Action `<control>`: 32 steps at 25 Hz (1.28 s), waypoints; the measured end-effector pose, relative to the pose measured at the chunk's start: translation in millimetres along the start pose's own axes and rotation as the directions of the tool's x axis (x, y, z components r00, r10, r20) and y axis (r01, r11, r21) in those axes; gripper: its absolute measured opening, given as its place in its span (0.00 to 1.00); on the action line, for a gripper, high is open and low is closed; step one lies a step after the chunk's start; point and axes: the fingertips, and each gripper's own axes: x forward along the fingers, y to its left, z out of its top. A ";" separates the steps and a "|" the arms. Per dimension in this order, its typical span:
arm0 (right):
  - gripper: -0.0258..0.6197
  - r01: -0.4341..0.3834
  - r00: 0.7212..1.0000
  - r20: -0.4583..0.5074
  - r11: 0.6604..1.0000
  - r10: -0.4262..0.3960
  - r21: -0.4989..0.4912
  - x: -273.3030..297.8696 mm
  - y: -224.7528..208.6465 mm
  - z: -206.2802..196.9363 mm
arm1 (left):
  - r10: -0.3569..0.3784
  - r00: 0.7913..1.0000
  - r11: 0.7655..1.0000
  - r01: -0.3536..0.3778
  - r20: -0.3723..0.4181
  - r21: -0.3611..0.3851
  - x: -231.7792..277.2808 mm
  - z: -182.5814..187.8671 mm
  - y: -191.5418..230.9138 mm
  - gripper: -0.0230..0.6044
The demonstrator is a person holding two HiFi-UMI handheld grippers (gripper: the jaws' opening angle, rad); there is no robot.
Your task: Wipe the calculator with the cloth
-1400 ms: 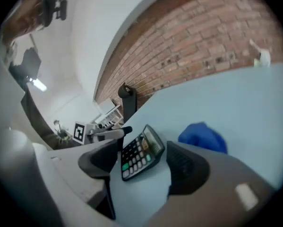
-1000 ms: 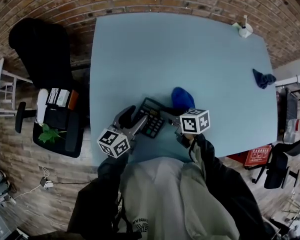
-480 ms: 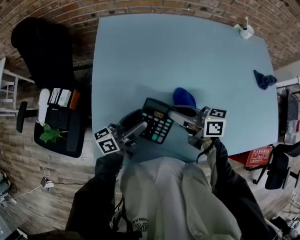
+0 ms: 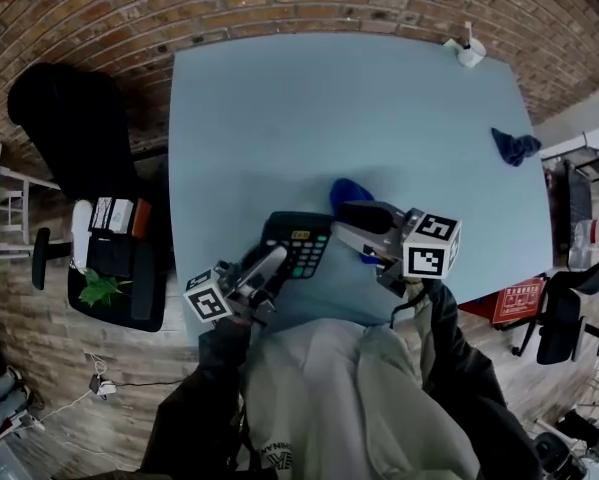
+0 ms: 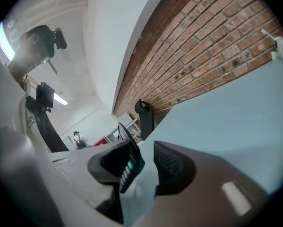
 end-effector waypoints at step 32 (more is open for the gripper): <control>0.11 0.236 0.929 -0.025 0.641 -0.370 -0.730 20.5 59.5 20.7 | 0.128 0.918 0.979 -0.057 0.376 -0.196 19.7 32.0 -23.1 0.23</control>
